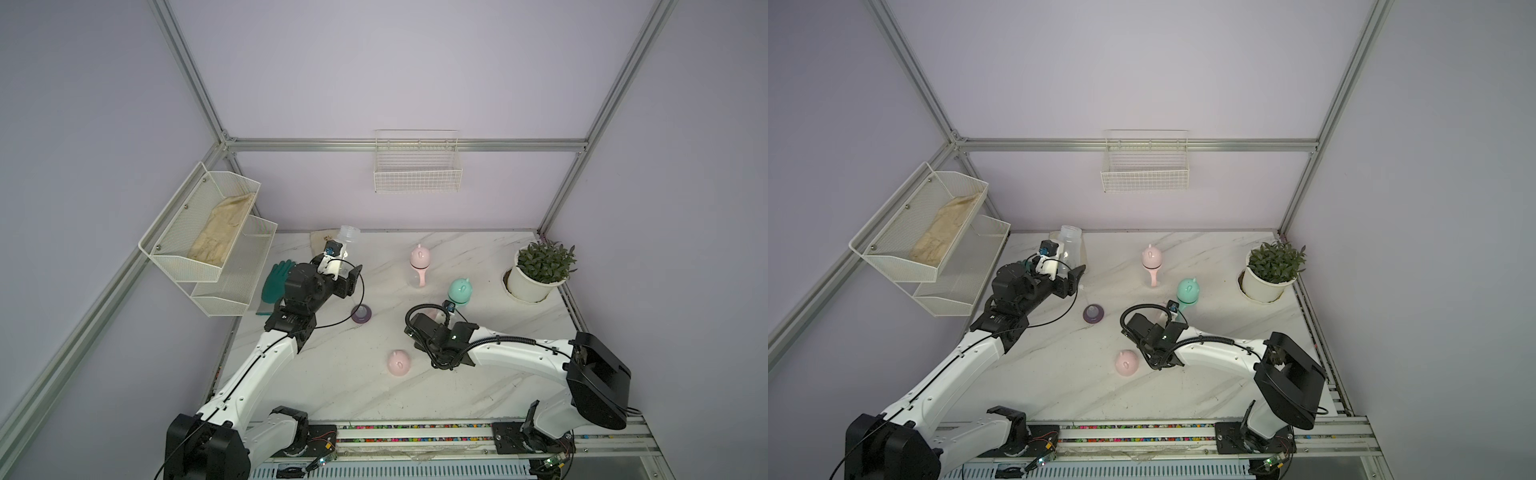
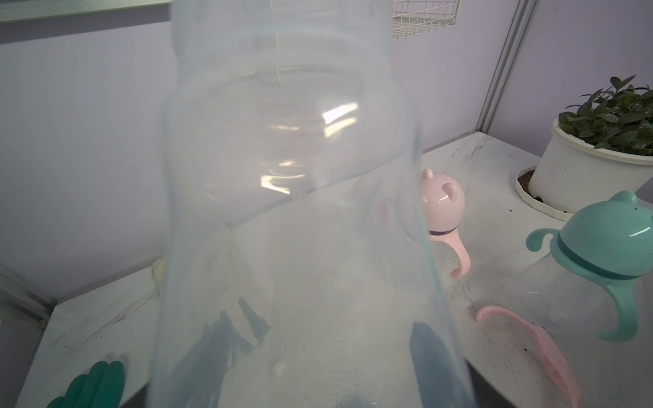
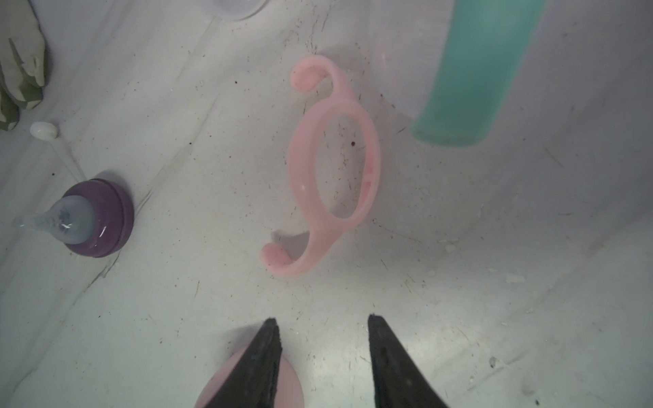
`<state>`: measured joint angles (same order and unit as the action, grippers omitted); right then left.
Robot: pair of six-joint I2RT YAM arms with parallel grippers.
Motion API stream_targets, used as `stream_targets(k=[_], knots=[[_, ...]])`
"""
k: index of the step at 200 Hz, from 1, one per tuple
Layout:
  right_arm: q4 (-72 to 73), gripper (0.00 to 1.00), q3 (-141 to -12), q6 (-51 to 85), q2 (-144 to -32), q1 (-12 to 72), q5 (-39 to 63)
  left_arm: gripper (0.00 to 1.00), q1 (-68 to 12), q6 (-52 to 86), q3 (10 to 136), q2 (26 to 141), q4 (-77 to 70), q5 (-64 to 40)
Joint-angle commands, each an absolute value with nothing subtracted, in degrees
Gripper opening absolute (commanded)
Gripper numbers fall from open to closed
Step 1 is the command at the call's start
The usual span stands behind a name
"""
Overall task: Assemble the baby bottles
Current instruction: Pick up the handle at the center of the board.
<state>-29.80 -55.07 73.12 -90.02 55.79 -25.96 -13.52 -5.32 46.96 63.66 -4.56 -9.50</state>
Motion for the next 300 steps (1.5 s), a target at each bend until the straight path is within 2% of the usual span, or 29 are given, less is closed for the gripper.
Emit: stream_targets(k=[1, 88, 148, 190, 226, 244, 268, 300], knots=[[-21.2, 0.44, -53.1, 77.5, -91.5, 54.0, -25.3, 0.00, -13.3, -6.5, 45.6, 62.1, -6.2, -11.5], [-11.0, 0.43, -50.2, 78.3, -97.1, 51.1, -20.7, 0.00, -13.3, -7.8, 46.3, 62.2, -4.2, -11.3], [-10.5, 0.29, -52.4, 73.8, -101.7, 51.1, -17.5, 0.00, -13.3, -8.2, 46.6, 62.3, -3.8, -11.3], [-14.8, 0.24, -55.5, 70.7, -103.3, 53.0, -19.0, 0.00, -13.3, -8.4, 46.9, 62.8, -3.7, -11.2], [-18.3, 0.07, -58.8, 66.2, -104.6, 53.9, -20.5, 0.00, -13.2, -8.6, 46.9, 63.0, -3.3, -11.5], [-20.4, 0.04, -60.5, 63.8, -104.5, 54.1, -22.0, 0.00, -13.3, -8.8, 46.9, 63.4, -3.2, -11.9], [-24.6, 0.01, -63.7, 58.2, -103.1, 54.1, -25.0, 0.00, -13.2, -9.2, 47.1, 63.8, -2.7, -14.0], [-27.7, 0.00, -68.5, 43.0, -97.4, 53.2, -27.4, 0.00, -13.2, -9.9, 47.2, 63.8, -2.8, -21.5]])
